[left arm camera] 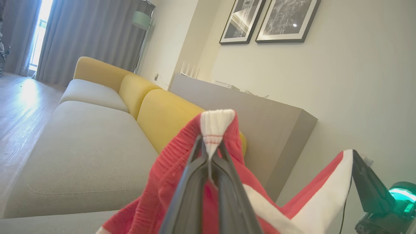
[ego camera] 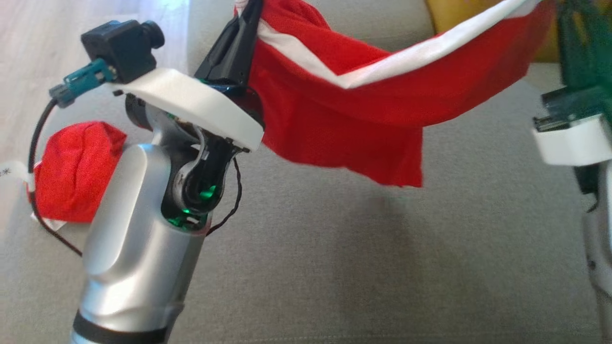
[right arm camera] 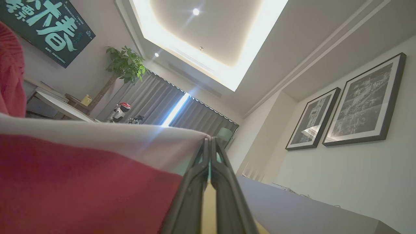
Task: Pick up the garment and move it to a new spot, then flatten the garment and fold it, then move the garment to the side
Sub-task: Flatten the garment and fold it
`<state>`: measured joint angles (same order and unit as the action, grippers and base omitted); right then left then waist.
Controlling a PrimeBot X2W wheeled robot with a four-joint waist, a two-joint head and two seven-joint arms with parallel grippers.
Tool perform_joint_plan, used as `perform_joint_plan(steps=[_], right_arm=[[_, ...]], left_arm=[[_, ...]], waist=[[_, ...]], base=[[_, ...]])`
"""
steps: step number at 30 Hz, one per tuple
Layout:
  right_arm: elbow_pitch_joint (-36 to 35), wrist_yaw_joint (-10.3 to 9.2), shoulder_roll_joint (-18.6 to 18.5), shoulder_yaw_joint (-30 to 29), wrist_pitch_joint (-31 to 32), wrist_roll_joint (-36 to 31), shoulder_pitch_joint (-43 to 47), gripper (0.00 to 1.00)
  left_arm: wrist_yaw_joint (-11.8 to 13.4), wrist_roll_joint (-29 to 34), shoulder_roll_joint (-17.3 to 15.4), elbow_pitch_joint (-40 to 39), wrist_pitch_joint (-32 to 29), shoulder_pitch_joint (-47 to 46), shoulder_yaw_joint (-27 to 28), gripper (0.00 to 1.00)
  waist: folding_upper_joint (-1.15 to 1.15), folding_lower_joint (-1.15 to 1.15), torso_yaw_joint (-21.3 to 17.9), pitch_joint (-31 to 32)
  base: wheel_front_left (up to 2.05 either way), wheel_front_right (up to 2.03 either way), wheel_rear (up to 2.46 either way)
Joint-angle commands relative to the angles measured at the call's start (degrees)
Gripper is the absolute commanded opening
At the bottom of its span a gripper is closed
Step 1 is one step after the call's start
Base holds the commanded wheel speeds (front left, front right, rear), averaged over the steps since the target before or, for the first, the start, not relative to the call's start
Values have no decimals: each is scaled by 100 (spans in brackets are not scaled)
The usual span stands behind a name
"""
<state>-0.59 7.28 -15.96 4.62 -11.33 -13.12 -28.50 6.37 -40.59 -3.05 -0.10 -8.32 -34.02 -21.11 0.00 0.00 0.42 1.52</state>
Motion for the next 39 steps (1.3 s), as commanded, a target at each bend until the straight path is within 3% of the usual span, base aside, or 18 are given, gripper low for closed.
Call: perform_joint_plan(steps=[1,6,14,18,22,25,30,34,39], right_arm=[[-320,21,-127,-38,134,61,-131,0],[-526,21,-154,-98,378,139,-14,0],[-493,21,-67,-38,614,497,-57,0],[-224,21,-129,216,729,775,-618,0],[268,21,-274,760,817,966,-1891,0],[1080,21,-196,982,721,1077,-3340,0],[2170,21,99,842,427,917,-4996,0],[2942,21,365,740,18,648,-5525,0],[3569,21,586,738,-227,534,-5470,0]], left_arm=[[118,-21,-86,-367,-66,-121,266,0],[438,-183,-51,-608,-7,59,427,0],[630,-490,-11,-575,-18,58,375,0],[763,-672,-9,-287,-181,-422,443,0],[783,-581,-222,48,-360,-1451,662,0],[628,-394,-416,727,-220,-2654,843,0],[423,-275,-434,1687,316,-4096,1104,0],[159,-286,-348,2424,820,-4598,1180,0],[-201,-393,-230,3112,1102,-4616,1098,0]], waist=[[0,0,139,33],[0,0,235,44],[0,0,232,-112],[0,0,107,-556],[0,0,-117,-1584],[0,0,-260,-2421],[0,0,-360,-3132],[0,0,-330,-3269],[0,0,-236,-3462]], base=[[0,0,0],[0,0,0],[0,0,0],[0,0,0],[0,0,0],[0,0,0],[0,0,0],[0,0,0],[0,0,0]])
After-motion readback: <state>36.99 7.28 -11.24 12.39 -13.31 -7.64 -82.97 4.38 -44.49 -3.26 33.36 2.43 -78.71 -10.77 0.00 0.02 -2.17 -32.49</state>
